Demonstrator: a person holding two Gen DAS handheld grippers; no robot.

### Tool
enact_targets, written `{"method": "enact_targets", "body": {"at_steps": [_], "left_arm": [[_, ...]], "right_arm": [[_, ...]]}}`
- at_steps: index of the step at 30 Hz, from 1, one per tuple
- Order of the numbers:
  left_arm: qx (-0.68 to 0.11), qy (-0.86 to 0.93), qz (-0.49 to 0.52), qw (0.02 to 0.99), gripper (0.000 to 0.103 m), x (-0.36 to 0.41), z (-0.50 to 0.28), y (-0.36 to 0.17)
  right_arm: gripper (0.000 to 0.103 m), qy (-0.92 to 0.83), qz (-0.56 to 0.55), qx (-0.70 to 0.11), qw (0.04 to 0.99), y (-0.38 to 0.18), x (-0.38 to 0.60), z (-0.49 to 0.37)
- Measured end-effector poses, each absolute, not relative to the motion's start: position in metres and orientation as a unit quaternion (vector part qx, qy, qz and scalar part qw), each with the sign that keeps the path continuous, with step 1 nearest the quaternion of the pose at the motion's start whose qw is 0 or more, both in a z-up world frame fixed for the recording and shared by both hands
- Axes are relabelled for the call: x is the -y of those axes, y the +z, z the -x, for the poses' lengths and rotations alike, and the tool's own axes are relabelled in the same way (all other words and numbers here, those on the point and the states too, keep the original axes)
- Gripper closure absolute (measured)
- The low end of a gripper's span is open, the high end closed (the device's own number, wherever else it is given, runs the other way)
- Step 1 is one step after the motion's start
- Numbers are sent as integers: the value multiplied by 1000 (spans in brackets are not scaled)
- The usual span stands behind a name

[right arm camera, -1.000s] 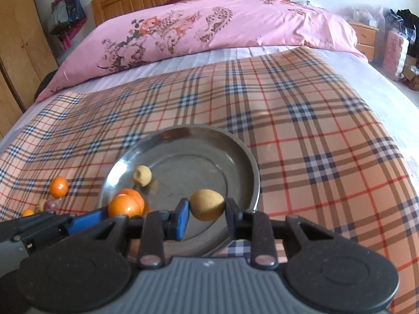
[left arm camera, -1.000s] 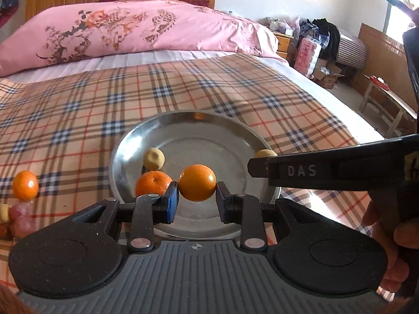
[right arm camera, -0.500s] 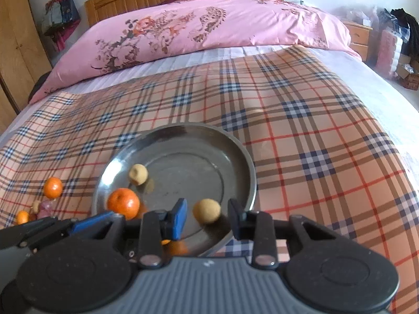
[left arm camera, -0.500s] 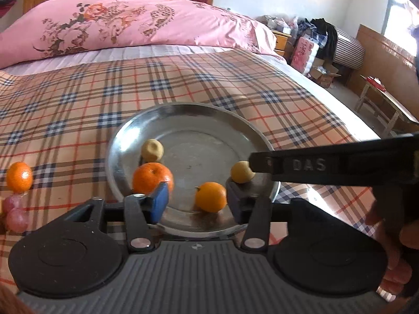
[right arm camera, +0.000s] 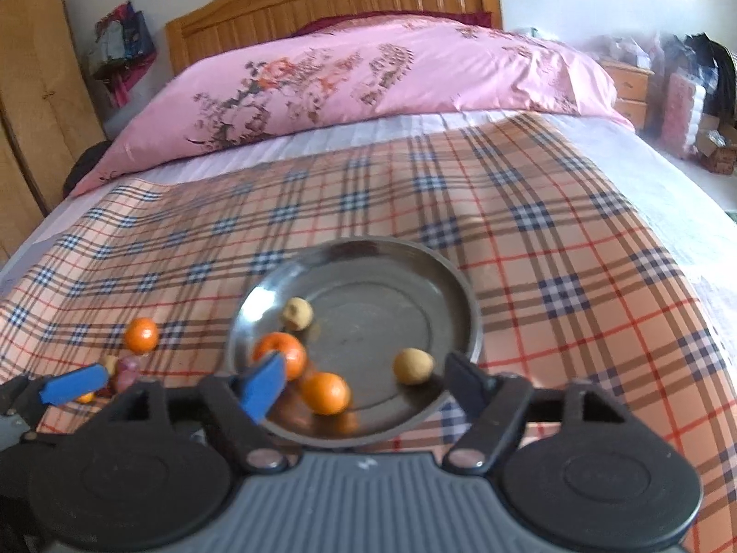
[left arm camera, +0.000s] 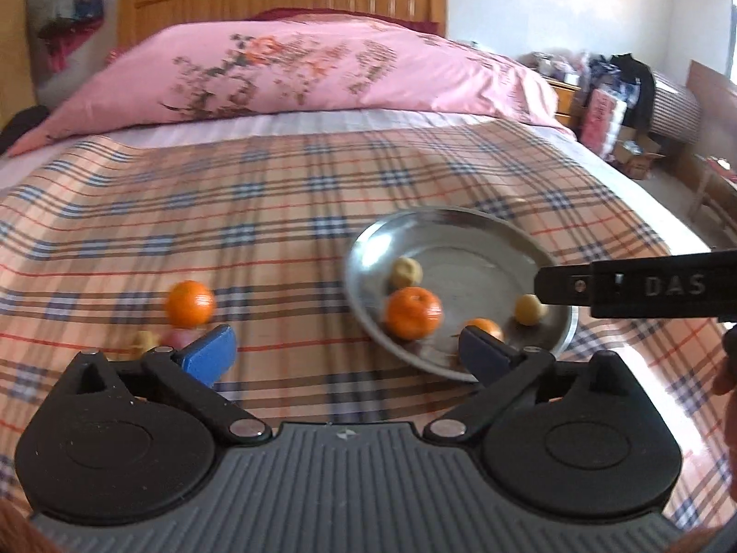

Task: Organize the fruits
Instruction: 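Move both open tools back to the fruit pile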

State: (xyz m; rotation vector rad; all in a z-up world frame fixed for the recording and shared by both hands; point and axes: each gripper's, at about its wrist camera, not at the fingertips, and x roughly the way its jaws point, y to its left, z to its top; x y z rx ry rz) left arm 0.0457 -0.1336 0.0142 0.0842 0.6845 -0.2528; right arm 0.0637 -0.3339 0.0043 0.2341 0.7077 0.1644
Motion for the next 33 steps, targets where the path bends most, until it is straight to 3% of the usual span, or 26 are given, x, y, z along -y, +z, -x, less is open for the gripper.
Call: {"method": "enact_targets", "body": {"at_steps": [8,33], "left_arm": [[-335,-76,-24,939,0,86,-41,19],[-344,-2,17,939,0,-11,-39,10]], "right_arm": [[5,106,-110,-339,928,15,299,-56],[1,156,-80,-367,914,12,204,-58]]}}
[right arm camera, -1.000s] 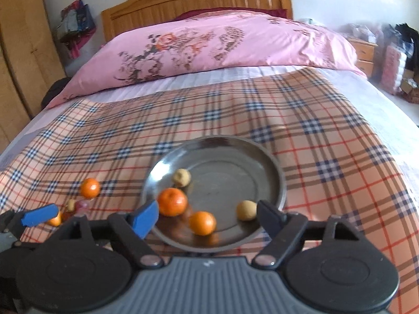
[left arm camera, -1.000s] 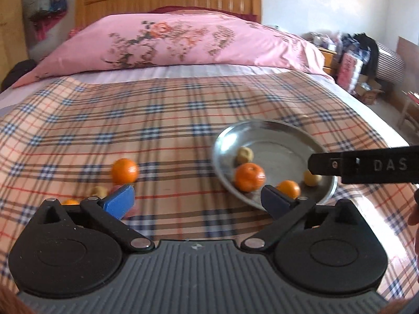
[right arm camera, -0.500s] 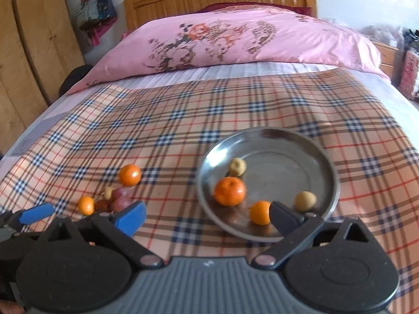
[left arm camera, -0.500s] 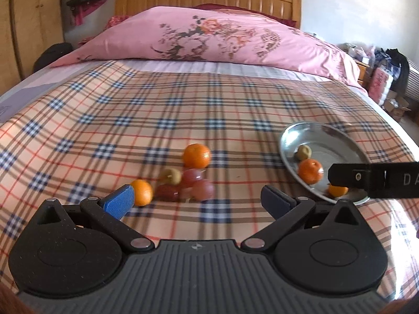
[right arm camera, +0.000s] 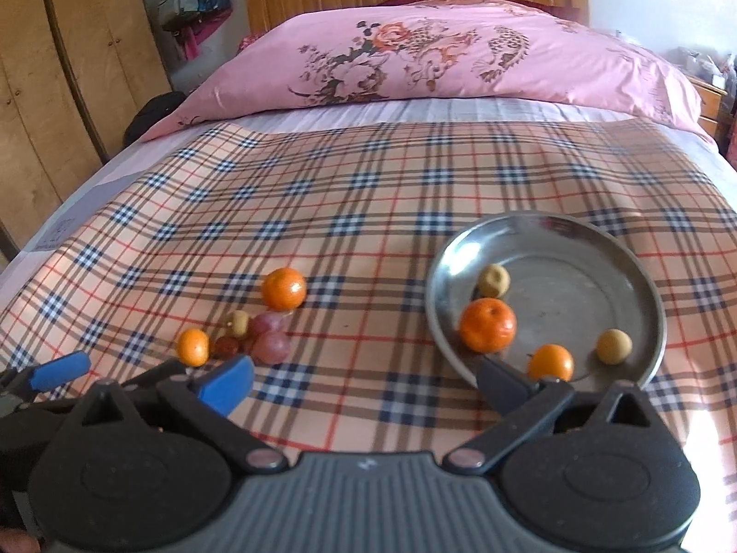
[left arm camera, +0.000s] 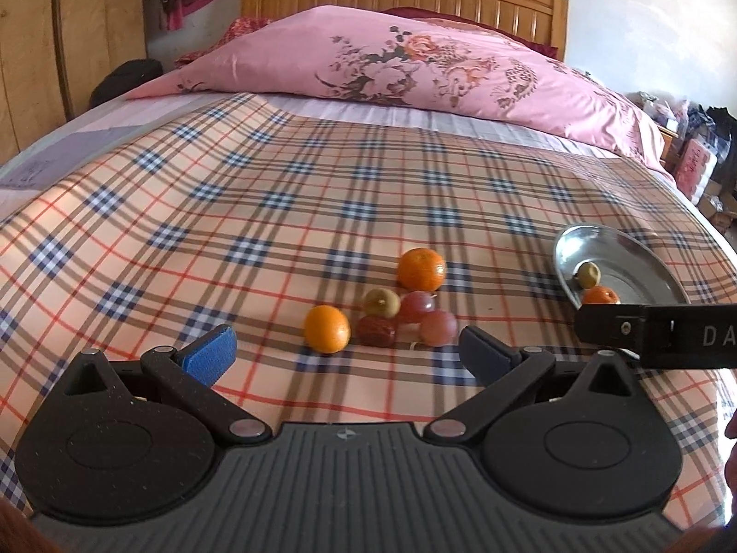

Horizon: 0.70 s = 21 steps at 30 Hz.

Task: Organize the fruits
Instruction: 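Move both open tools back to the fruit pile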

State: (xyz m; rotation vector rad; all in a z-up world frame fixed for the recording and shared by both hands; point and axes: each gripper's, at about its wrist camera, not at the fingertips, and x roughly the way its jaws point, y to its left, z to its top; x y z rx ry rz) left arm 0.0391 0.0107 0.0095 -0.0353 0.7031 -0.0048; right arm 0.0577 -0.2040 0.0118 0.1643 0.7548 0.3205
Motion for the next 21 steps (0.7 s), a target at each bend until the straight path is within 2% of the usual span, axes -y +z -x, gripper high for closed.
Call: {"method": "enact_targets", "body": {"at_steps": [21], "left_arm": [[-381,13,25,924,0,-54,-80,-33]], "right_arm": [[1,191,-52,-372,907,-3,167,-75]]}}
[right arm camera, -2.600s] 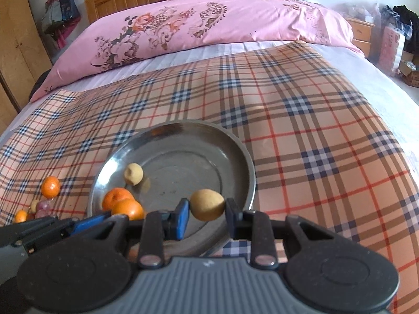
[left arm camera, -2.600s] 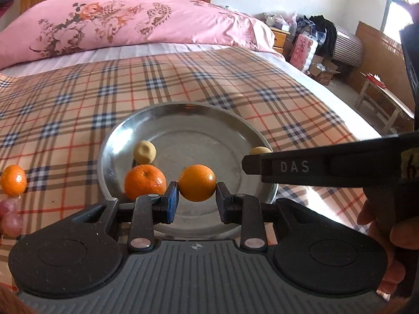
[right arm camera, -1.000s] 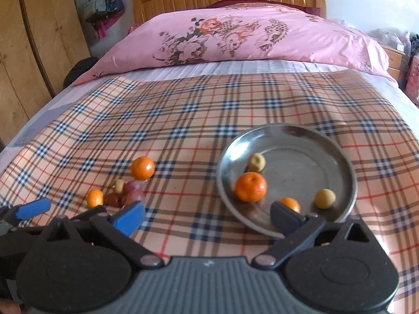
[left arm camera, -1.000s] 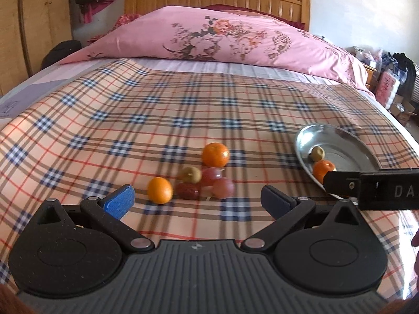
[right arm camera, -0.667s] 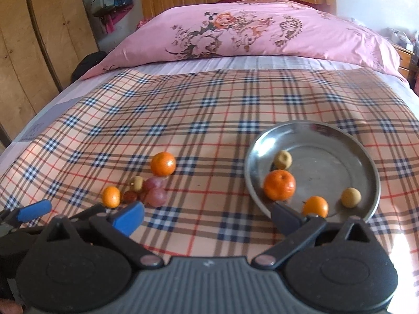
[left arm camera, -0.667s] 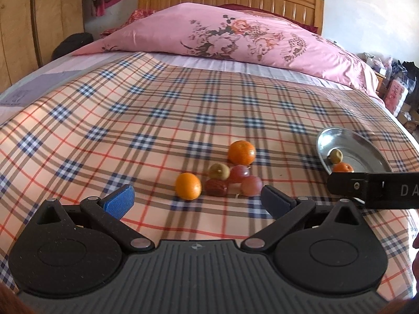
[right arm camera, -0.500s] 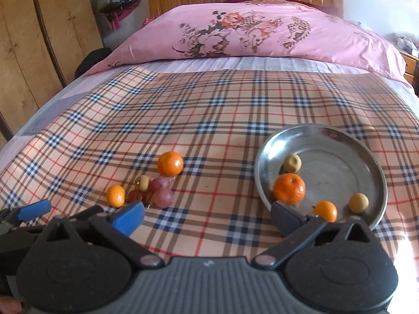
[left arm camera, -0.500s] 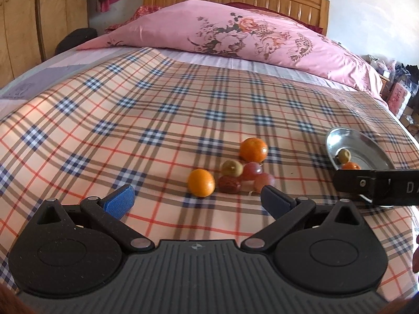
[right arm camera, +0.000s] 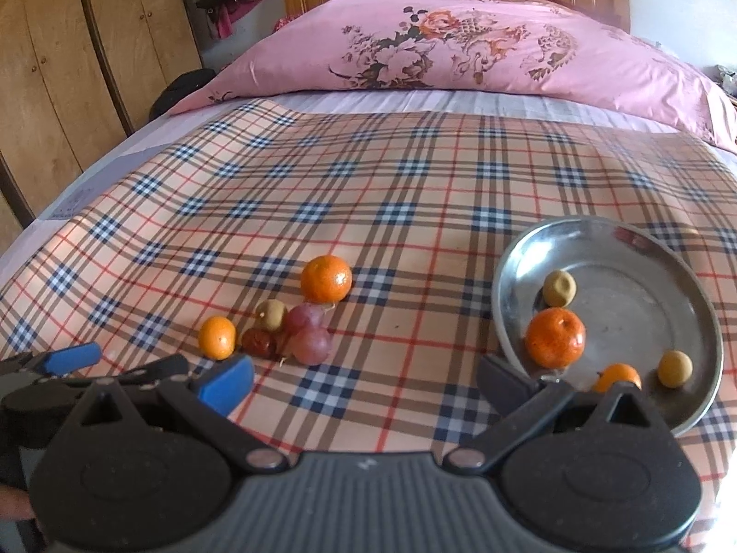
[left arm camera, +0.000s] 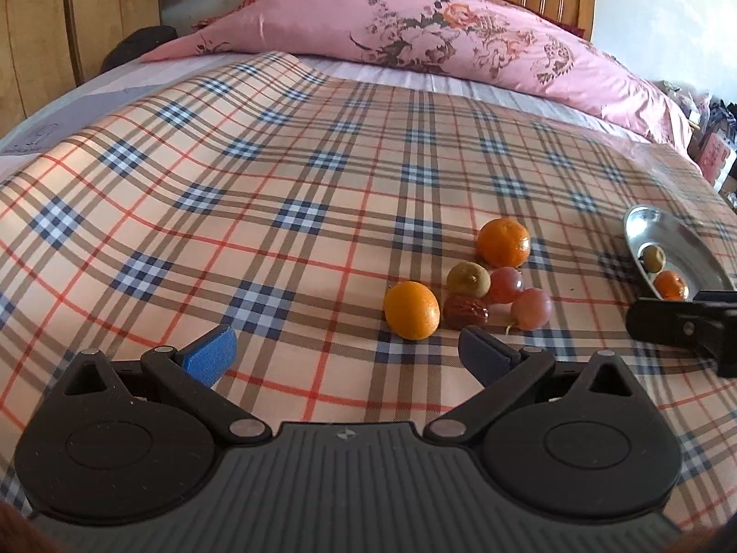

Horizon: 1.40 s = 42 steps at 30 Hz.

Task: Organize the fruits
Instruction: 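Move both open tools back to the fruit pile, then grasp an orange with the left tool while the right tool grasps a red plum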

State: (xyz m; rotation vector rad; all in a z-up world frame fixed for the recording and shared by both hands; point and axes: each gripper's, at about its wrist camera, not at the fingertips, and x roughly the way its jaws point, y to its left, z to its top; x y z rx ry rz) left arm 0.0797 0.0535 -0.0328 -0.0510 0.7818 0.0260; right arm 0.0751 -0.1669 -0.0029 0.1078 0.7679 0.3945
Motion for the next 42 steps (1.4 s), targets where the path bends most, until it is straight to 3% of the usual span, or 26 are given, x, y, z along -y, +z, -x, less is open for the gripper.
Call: {"method": "enact_targets", "body": {"at_steps": [12,15,19,23,26,34,37,39,41,42], "left_arm": [[-395,-4,32,918,0,-51,-109,-57],[-392,-12,31,919,13,-50,-112,-62],[-383,-20,24,923,50,-49,-115,-65],[-377,-23,29,926,72,-53,-114,-64],[-374,-24,40,926,77,-60,-111,-62],[-369,-27,30,929,73,-58,-108,-64],[-366,-25,24,930,70,-54,-109,-65],[-362,-26,19,932,78,-51,-107,-66],[-362,-32,29,931,78,-53,-106,-64],[-361,-34,32,931,78,-54,-105,-63]], "right_arm": [[5,205,-37,-381,901,-21,158,-88],[7,209,-31,-385,899,-26,154,-92],[11,220,-21,-387,895,-33,146,-98],[19,225,-12,-387,894,-39,136,-106],[23,234,-10,-385,893,-42,130,-111],[37,243,-1,-380,892,-49,117,-122],[51,246,13,-374,894,-49,111,-121],[65,250,18,-372,894,-50,108,-119],[77,257,12,-375,891,-49,109,-119],[77,259,8,-376,890,-49,111,-119]]}}
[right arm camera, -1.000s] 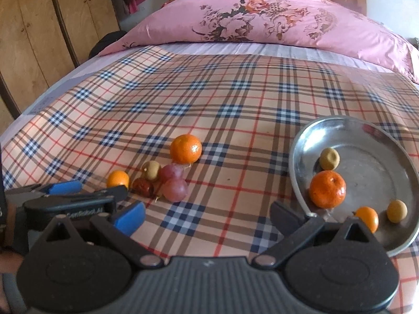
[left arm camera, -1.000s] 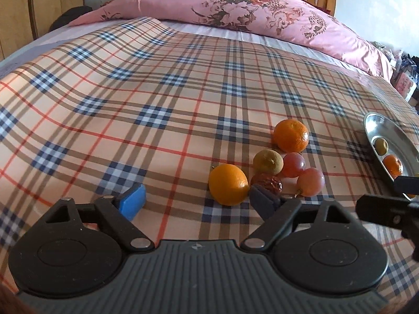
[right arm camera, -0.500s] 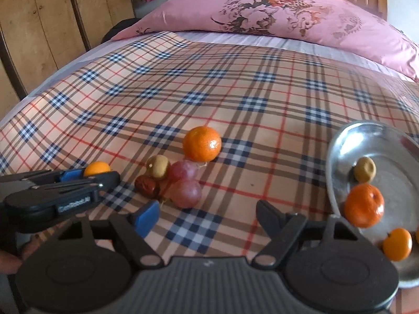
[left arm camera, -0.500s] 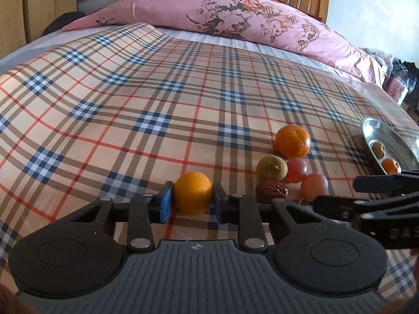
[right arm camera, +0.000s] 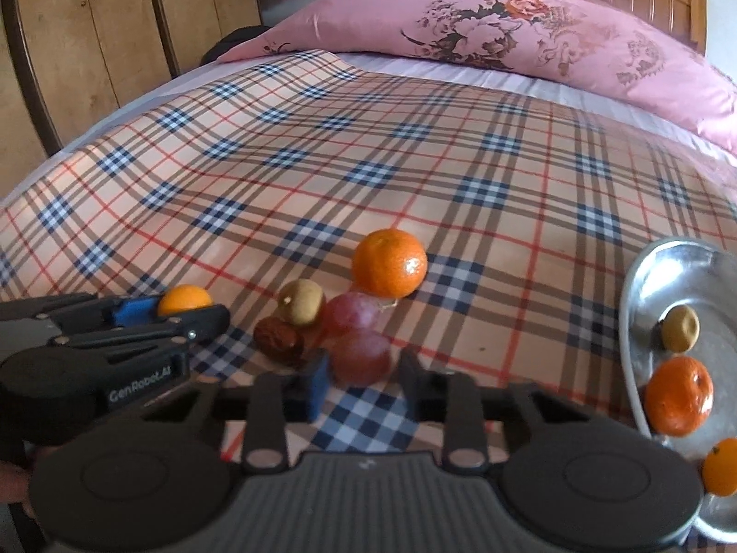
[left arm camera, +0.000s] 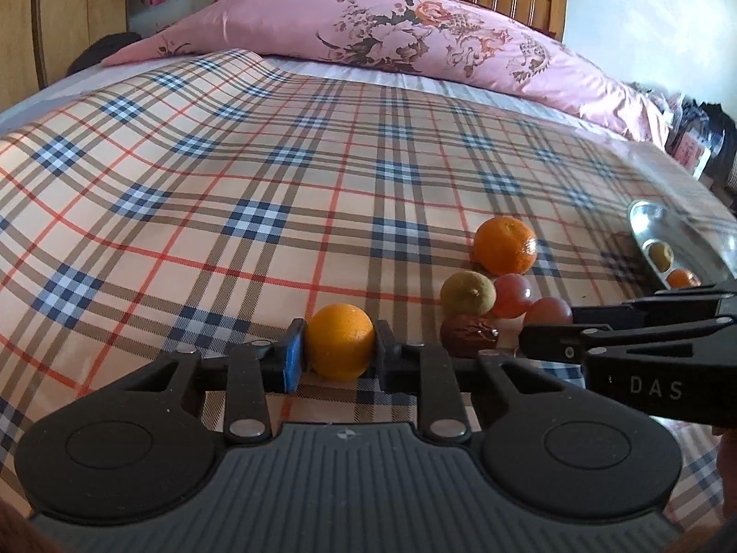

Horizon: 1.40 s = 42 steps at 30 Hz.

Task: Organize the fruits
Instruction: 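Grasp an orange with the left tool while the right tool grasps a red plum, then carry the orange and the red plum over the steel plate with both tools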

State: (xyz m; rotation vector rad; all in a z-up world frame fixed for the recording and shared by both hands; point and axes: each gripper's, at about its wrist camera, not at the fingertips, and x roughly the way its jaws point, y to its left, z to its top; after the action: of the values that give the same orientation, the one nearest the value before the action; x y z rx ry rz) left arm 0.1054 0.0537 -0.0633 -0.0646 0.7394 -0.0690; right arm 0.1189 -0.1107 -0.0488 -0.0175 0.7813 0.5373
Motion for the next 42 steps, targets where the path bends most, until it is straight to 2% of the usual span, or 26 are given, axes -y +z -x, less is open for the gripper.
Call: {"method": "enact_targets", "body": {"at_steps": [13,42], "left_arm": [[-351,-35,40,935,78,-45,-79,-44],[-317,-85,-1,945,77,38,-25,17]], "right_arm": [[78,257,-13,-367,894,-34,134,-102],[78,191,-47,-311,930,17,231,-42]]}}
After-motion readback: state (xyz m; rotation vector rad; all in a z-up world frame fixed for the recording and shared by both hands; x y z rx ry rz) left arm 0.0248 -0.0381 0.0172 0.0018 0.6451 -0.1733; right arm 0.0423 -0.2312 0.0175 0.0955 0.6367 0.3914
